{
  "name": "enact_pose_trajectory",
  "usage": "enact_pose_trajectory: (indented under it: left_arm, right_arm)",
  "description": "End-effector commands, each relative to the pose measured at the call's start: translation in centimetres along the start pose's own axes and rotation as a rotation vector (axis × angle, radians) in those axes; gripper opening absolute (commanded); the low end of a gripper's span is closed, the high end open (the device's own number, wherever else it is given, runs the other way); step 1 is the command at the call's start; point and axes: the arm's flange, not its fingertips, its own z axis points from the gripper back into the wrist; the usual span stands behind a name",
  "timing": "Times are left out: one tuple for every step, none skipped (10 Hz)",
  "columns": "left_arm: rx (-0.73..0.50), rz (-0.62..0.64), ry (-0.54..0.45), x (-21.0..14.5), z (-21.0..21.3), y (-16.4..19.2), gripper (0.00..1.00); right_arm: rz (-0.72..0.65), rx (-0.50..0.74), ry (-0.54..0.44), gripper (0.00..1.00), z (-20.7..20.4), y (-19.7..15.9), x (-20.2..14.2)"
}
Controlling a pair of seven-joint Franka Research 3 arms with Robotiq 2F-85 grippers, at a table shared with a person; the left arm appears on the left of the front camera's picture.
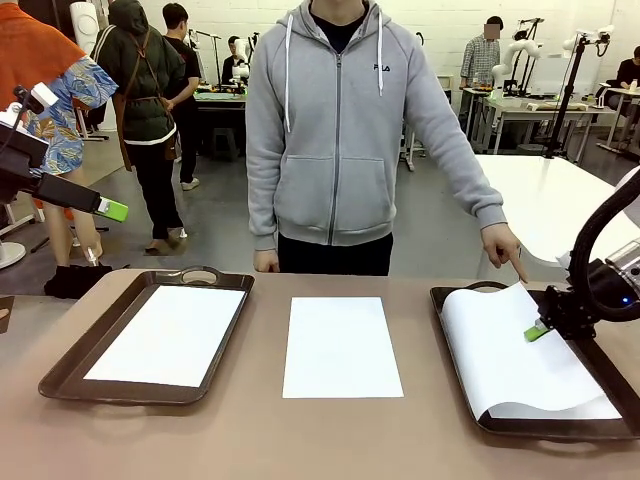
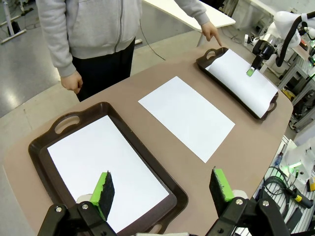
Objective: Sort the A4 documents.
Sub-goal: Place the A4 Paper in the designated Handle tray.
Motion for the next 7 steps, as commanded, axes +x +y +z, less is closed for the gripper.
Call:
enact_pose_trajectory:
  left_arm:
    - [0.001,-0.002,-0.002,0.0,-0.1,0.0,1.00]
    - [0.001,-0.002,-0.002,0.0,-0.1,0.0,1.00]
    - [0.001,-0.002,-0.002,0.0,-0.1,0.0,1.00]
    - [0.001,-0.002,-0.002,0.0,-0.1,0.0,1.00]
    - [0.001,-0.002,-0.002,0.0,-0.1,0.0,1.00]
    - [0.001,-0.002,-0.002,0.0,-0.1,0.0,1.00]
    - [0.001,-0.002,-0.002,0.0,-0.1,0.0,1.00]
  right_arm:
    - [-0.020,-0.091,0.008,0.01,-0.1,0.4,-1.1]
    - [-0.022,-0.127,0.014,0.01,0.4,0.4,-1.2]
    - [-0.020,-0.159,0.013,0.01,1.1,0.5,-1.4]
    - [-0.017,-0.181,0.000,0.01,1.8,0.7,-1.3]
    - [-0.008,-0.202,-0.010,0.01,2.1,1.1,-1.1]
    - [0.005,-0.222,-0.001,0.01,2.0,1.5,-1.0]
    - [0.011,-0.248,0.005,0.01,1.9,1.7,-0.8]
